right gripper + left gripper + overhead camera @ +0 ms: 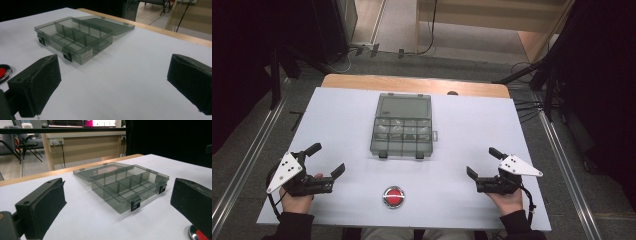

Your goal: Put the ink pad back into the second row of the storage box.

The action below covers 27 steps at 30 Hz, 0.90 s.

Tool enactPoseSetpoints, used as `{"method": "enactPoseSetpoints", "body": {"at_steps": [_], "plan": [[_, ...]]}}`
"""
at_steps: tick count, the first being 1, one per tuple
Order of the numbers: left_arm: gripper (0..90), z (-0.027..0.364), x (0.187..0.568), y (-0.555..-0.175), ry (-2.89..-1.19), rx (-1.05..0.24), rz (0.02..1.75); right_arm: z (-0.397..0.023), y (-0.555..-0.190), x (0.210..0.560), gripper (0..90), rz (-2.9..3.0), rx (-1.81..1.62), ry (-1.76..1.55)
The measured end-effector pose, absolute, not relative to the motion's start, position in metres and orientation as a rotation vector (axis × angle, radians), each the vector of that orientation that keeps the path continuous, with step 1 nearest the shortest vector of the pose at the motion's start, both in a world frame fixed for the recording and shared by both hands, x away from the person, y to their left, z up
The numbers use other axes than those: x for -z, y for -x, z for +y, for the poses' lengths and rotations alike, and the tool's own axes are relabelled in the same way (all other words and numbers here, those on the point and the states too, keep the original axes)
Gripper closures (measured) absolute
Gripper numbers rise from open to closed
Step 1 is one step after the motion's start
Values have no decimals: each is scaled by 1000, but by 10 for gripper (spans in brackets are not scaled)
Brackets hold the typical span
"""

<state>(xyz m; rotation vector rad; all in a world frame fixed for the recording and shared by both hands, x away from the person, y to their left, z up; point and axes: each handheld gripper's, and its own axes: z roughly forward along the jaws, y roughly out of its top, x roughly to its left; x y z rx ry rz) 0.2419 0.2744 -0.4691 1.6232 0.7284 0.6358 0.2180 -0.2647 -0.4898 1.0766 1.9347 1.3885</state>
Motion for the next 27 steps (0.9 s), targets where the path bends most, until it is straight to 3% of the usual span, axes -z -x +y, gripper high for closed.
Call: {"method": "enactPoseSetpoints", "body": {"at_steps": [27], "plan": [[0,275,469,-243,-1619,-631,735,-238,-222,501,0,2177,-1267,-1021]]}}
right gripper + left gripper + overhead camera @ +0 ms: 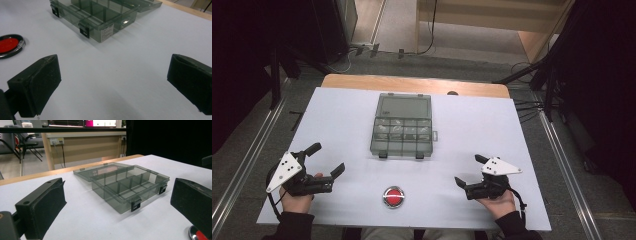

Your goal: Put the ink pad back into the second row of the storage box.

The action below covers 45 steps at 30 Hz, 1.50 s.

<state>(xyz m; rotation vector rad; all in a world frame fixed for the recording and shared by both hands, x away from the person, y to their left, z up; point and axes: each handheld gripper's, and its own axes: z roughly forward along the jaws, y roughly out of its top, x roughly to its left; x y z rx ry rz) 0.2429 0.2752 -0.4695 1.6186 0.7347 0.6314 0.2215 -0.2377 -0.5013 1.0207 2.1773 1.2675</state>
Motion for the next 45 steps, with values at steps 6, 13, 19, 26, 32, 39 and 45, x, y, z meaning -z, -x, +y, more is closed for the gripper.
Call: {"method": "enactPoseSetpoints", "body": {"at_steps": [6,13,19,26,32,39,45], "plan": [[0,275,470,-243,-1618,-630,735,-228,-221,502,0,2237,-1227,-995],[0,275,469,-243,-1618,-630,737,-213,-221,505,0,2361,-1157,-961],[0,275,470,-243,-1614,-631,741,-199,-222,505,0,2432,-1110,-922],[0,276,469,-242,-1607,-633,746,-184,-226,499,0,2487,-1096,-883],[0,277,469,-241,-1605,-633,749,-167,-230,494,0,2559,-1077,-845],[0,277,470,-241,-1604,-631,752,-148,-234,488,0,2617,-1056,-791],[0,277,470,-241,-1600,-628,755,-138,-239,483,0,2649,-1049,-748]]}}
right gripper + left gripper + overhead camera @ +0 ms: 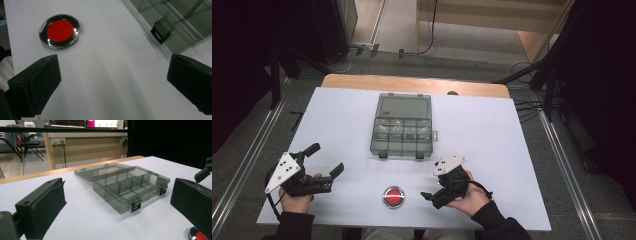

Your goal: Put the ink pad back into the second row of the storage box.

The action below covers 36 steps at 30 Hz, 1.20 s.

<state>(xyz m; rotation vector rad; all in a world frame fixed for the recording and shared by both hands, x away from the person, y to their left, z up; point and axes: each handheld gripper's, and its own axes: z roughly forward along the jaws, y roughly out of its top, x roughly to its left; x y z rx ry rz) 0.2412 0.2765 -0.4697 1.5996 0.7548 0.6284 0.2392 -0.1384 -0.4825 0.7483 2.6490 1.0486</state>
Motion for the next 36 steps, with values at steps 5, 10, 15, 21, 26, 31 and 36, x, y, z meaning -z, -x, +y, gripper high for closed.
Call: {"method": "enactPoseSetpoints", "body": {"at_steps": [5,10,15,21,26,31,36], "plan": [[0,277,470,-241,-1600,-629,754,-131,-243,479,0,2670,-1035,-734],[0,277,470,-241,-1602,-630,754,-121,-246,477,0,2699,-1008,-703],[0,277,470,-241,-1600,-629,754,-110,-248,477,0,2732,-994,-667],[0,276,470,-241,-1601,-629,753,-97,-249,477,0,2762,-969,-627],[0,276,470,-241,-1600,-627,753,-84,-250,480,0,2783,-963,-589],[0,277,470,-241,-1603,-628,750,-71,-249,482,0,2799,-966,-555],[0,277,470,-241,-1603,-628,751,-63,-249,484,0,2807,-973,-534]]}}
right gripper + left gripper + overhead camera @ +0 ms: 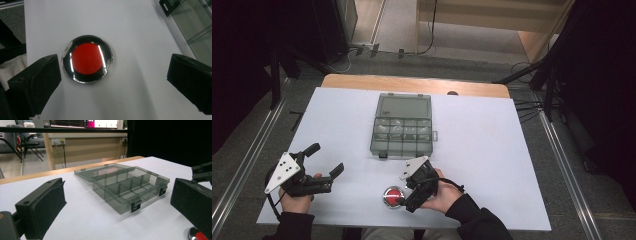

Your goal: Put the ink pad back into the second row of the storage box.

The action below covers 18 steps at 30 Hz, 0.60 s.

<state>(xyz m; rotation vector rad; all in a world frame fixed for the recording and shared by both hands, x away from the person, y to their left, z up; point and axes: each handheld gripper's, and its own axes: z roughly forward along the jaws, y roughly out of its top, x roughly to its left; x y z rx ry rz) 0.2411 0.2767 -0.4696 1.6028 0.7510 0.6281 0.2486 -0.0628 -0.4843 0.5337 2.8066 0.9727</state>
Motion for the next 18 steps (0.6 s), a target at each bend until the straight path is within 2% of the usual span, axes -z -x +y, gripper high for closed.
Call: {"method": "enactPoseSetpoints", "body": {"at_steps": [12,18], "plan": [[0,277,470,-241,-1605,-627,747,-45,-246,491,1,2835,-984,-485],[0,277,470,-241,-1600,-627,753,-39,-244,495,64,2852,-973,-456]]}}
